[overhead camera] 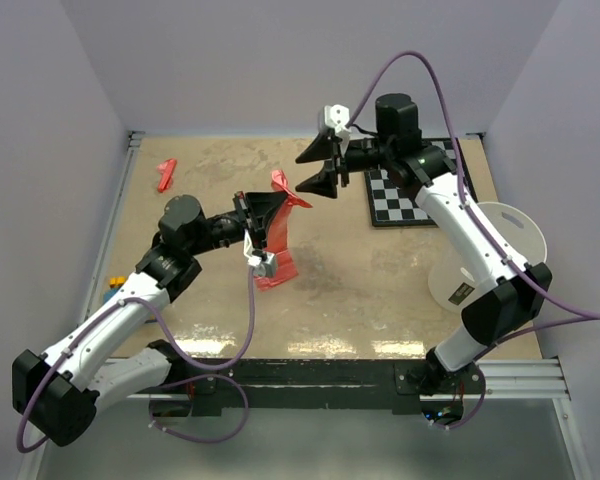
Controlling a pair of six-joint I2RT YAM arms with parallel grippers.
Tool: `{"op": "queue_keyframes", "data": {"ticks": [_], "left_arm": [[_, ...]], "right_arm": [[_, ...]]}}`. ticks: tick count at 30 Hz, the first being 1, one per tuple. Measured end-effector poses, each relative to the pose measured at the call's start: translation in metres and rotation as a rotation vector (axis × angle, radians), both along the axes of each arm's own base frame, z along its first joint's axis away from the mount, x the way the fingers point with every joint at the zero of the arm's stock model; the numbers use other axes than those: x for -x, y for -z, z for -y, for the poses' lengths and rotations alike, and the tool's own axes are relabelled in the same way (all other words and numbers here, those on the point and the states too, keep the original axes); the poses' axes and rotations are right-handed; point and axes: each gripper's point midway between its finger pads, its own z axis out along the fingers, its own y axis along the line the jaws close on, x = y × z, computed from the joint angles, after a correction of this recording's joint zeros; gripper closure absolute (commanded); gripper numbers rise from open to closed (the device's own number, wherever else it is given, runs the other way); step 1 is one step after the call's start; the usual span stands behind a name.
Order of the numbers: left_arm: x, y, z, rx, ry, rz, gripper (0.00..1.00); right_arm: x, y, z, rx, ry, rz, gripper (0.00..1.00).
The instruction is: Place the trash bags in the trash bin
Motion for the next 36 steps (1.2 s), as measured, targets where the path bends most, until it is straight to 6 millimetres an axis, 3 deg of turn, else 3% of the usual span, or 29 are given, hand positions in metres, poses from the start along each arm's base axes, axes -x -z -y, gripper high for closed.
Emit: {"op": "queue_keyframes", "data": {"ticks": [4,13,24,29,34,36], "left_arm": [[0.003,-0.005,-0.001,0.005,0.003,0.058,1.0],[0.005,-0.02,-0.001,0.034,0.001,0.137,1.0],[-0.002,-0.024,0.0,0.051,-0.022,0.163,1.0],[-0.007,-0.023,0.001,0.049,-0.033,0.166,1.0],[-0.009,-0.021,0.0,0.042,-0.044,0.17,1.0],[-0.011,-0.02,0.0,0.041,-0.05,0.166,1.0]], "right_arm": [[0.012,0.006,-0.013,0.017,-0.057,0.012,0.41],[0.012,0.004,-0.019,0.029,-0.113,0.026,0.46],[0.017,0.017,-0.029,0.052,-0.17,-0.018,0.58],[0.018,0.009,-0.03,0.043,-0.174,-0.007,0.73],[0.019,0.008,-0.029,0.044,-0.177,-0.01,1.0],[0.019,0.009,-0.029,0.046,-0.176,-0.011,1.0]]}}
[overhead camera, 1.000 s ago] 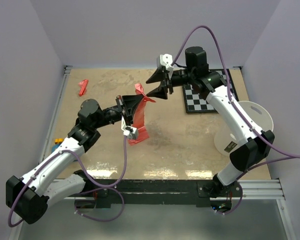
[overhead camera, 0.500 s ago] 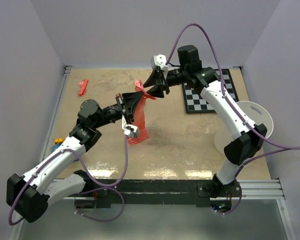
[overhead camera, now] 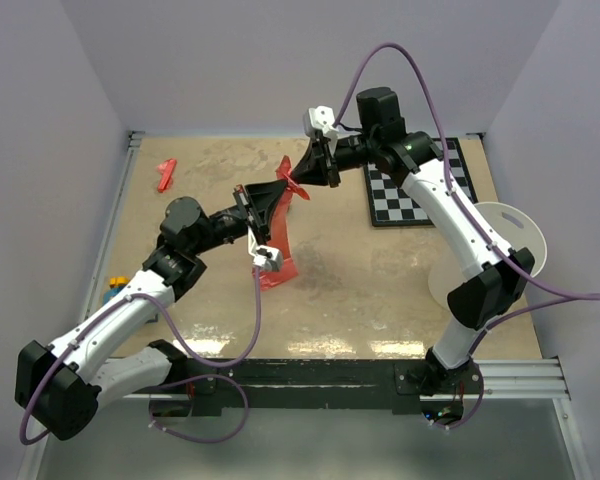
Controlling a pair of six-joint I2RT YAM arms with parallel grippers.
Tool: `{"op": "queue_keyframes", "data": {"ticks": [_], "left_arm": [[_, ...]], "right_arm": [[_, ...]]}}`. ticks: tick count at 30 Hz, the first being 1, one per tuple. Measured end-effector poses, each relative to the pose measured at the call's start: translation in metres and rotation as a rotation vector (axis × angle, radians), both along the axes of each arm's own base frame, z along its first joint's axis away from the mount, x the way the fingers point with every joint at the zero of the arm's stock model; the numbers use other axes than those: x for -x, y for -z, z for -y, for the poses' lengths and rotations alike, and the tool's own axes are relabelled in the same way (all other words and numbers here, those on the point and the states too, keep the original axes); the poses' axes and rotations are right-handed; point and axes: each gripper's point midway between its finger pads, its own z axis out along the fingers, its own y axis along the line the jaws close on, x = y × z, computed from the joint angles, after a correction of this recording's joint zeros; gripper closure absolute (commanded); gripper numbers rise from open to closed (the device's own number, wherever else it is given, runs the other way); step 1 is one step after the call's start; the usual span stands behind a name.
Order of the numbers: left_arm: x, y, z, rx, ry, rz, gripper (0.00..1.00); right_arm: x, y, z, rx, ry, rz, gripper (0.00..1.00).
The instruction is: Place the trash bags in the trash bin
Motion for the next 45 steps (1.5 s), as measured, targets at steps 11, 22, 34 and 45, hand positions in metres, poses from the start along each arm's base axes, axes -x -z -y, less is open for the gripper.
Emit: {"op": "queue_keyframes", "data": {"ticks": [11,22,34,45], "left_arm": [[-0.008,0.006,-0.007,-0.005,-0.06,-0.034,1.0],[-0.006,0.006,-0.009,-0.002,-0.063,-0.049,0.88],[-0.015,0.016,0.003,-0.018,-0.044,-0.057,0.75],[-0.022,0.012,-0.006,-0.027,-0.112,-0.028,0.73]], "right_arm": [[-0.018,0.002,0.021,0.019,0.069,-0.01,1.0],[-0.017,0.0,0.023,0.027,0.07,-0.01,1.0],[-0.003,-0.004,0.01,0.024,0.027,-0.005,1.0],[-0.01,0.0,0.011,0.044,0.067,0.0,1.0]]}}
